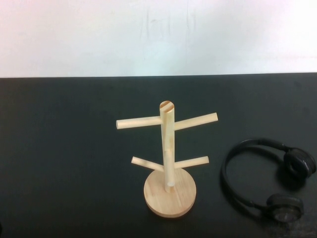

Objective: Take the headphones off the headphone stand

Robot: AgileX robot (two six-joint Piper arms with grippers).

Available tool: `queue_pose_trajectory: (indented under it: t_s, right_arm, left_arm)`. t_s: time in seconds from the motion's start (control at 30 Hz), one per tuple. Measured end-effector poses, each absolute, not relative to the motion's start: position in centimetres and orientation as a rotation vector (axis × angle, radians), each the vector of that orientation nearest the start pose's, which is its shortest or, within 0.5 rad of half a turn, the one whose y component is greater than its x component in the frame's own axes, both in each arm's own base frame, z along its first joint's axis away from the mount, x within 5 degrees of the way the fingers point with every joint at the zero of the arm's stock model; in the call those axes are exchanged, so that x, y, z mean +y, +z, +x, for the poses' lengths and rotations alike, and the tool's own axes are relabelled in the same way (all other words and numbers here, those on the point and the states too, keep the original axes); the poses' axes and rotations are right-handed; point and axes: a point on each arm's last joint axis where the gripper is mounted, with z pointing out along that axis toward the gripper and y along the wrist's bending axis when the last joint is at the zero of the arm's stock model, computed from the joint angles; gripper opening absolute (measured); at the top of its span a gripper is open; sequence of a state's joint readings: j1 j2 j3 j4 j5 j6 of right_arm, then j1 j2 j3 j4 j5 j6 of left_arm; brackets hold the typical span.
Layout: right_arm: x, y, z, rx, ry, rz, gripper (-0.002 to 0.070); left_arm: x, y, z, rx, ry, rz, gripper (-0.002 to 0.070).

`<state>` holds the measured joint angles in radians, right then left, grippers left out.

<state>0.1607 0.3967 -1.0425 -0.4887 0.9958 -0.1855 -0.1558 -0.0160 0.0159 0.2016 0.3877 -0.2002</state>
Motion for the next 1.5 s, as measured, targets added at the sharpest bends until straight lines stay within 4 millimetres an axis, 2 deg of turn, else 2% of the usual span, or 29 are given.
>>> queue_pose_trajectory:
  t_s: [0.07, 0.13, 0.27, 0.33, 0.53, 0.57, 0.7, 0.8, 0.83, 1.17, 1.5]
  right_arm:
    - [-3.5, 43.4, -0.3, 1.701, -0.528, -0.185, -0.0004]
    - [-3.3, 42.7, -1.3, 1.627, -0.404, -0.089, -0.0004]
    - [-2.3, 39.2, -0.9, 1.550, -0.136, 0.026, -0.0004]
    - [-1.7, 36.5, 0.0, 1.523, -0.052, 0.023, -0.0004]
    - [-0.6, 27.1, 3.1, 1.511, -0.040, -0.044, -0.0004]
    - [-0.4, 26.0, 3.6, 1.513, -0.019, -0.043, -0.0004]
    - [0.1, 21.0, 5.1, 1.593, 0.106, 0.012, -0.0006]
    - [0.2, 18.0, 5.3, 1.771, 0.166, 0.095, -0.0006]
    - [0.0, 17.6, 5.1, 1.841, 0.140, 0.094, -0.0006]
    - [0.1, 17.6, 5.2, 1.815, 0.112, 0.048, -0.0006]
    - [0.1, 17.7, 5.2, 1.801, 0.024, -0.068, -0.0006]
  left_arm:
    - [-0.1, 17.5, 5.2, 1.862, -0.046, 0.080, 0.0002]
    - [-0.1, 17.5, 5.2, 1.862, -0.046, 0.080, 0.0002]
    - [-0.1, 17.5, 5.2, 1.862, -0.046, 0.080, 0.0002]
    - [-0.1, 17.5, 5.2, 1.862, -0.046, 0.080, 0.0002]
    - [-0.1, 17.5, 5.2, 1.862, -0.046, 0.080, 0.0002]
    - [-0.1, 17.5, 5.2, 1.862, -0.046, 0.080, 0.0002]
    - [-0.1, 17.5, 5.2, 1.862, -0.046, 0.080, 0.0002]
    - [-0.1, 17.5, 5.2, 1.862, -0.046, 0.080, 0.0002]
    - [-0.1, 17.5, 5.2, 1.862, -0.046, 0.080, 0.0002]
    - [-0.1, 17.5, 5.2, 1.862, -0.046, 0.080, 0.0002]
    - [-0.1, 17.5, 5.2, 1.862, -0.046, 0.080, 0.0002]
